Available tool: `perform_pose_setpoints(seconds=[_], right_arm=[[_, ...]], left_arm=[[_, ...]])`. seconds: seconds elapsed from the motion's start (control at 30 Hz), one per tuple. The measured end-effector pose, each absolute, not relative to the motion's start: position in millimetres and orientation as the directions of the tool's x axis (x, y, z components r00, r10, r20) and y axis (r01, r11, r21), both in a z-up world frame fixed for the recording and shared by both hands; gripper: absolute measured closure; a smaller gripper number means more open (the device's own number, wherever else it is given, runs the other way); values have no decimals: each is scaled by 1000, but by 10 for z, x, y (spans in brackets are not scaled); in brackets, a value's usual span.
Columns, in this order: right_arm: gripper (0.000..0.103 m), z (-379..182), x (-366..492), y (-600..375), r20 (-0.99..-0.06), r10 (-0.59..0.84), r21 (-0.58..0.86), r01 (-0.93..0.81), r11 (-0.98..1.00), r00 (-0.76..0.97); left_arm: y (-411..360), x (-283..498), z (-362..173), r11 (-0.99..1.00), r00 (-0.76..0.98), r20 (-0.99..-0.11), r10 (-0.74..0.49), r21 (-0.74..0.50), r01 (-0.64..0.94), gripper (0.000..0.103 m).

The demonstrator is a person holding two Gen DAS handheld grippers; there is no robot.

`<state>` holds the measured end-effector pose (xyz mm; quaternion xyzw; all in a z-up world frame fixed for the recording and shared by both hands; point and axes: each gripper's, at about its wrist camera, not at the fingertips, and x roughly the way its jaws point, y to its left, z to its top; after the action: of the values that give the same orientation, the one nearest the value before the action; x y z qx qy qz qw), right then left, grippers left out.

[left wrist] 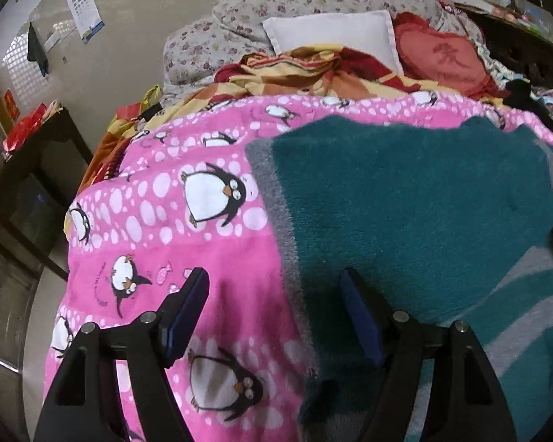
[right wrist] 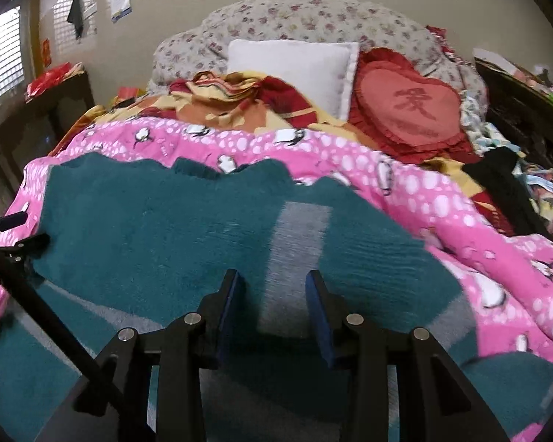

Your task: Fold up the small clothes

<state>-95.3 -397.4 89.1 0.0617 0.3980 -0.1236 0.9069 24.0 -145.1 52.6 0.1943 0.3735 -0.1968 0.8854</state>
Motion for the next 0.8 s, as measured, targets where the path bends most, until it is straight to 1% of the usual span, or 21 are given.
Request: perform_pose_setpoints(seconds=[0.1,0.17,0.3,0.43,0.5,0.63,0.8], right_arm=[[63,941,-1061,-3956,-729,-138,56,259,964,670],[63,905,-1061,-3898,-735,-127,56,246,968,666],[63,701,-990,-3831,-768,-130,34,243,969,627],[63,511,-994,-3885,-807,-128,39,268,963,577],[63,540,-1057,-3919,-801,-129,46,275,960,585],[63,740,-1218,-3989,-757,-129,89,297,951,641],[63,830,-1153,-3992,-741,-139,89,300,950,658]], left_arm=[[-1471,144,600,845,649,-726,-227,185,502,29],[-1489,87,580,843,644,-729,-233,179,508,28],[-1526,59,381,840,623,-755,-205,191,508,28],[-1485,77,345,855,611,-764,-207,163,493,25],[-1473,69,409,856,604,-769,-211,152,494,25],[-1480,1,590,856,609,-751,-253,120,503,25],[-1658,-70,614,848,597,-755,-271,106,520,25]])
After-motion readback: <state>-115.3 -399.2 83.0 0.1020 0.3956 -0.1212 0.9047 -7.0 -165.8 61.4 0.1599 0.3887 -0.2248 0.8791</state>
